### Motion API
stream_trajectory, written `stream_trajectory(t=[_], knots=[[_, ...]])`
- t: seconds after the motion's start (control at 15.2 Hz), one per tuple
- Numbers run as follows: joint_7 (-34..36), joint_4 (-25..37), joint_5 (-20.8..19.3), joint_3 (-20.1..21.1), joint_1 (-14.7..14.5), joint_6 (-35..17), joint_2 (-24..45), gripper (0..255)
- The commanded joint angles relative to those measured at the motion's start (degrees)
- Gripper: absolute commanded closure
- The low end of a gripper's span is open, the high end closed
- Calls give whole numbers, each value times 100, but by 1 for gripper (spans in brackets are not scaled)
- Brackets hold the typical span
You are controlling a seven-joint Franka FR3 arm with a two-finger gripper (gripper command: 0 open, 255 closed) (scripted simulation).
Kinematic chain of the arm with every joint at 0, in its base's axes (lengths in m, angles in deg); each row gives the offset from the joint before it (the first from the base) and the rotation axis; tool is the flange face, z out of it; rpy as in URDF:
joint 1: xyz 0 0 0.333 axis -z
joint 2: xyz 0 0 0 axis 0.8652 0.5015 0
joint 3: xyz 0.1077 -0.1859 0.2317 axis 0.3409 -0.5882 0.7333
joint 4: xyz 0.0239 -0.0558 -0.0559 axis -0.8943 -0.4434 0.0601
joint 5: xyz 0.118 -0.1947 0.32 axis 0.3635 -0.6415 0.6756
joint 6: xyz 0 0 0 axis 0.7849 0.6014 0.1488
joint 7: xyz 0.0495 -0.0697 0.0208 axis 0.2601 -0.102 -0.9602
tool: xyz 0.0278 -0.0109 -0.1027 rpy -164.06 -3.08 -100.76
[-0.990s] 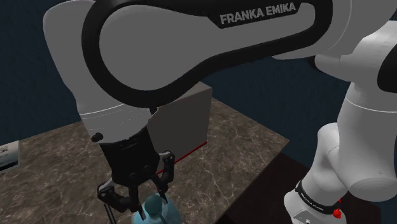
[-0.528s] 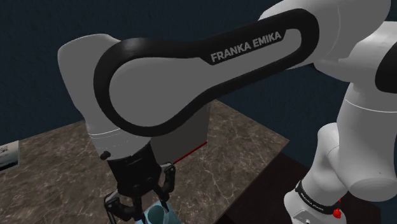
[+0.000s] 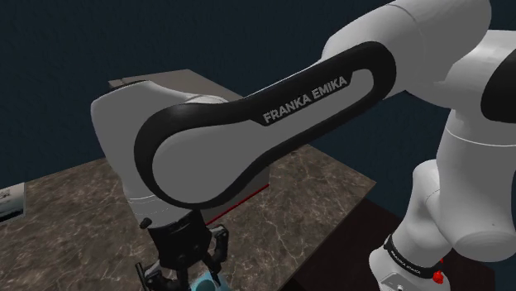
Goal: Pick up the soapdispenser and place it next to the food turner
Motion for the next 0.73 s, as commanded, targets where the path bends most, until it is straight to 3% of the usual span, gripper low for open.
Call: stream_trajectory(t=[0.0, 0.66], knots=[[-28, -103, -12, -5, -7, -150, 48, 255], [-89, -343, -48, -20, -30, -523, 195, 255]])
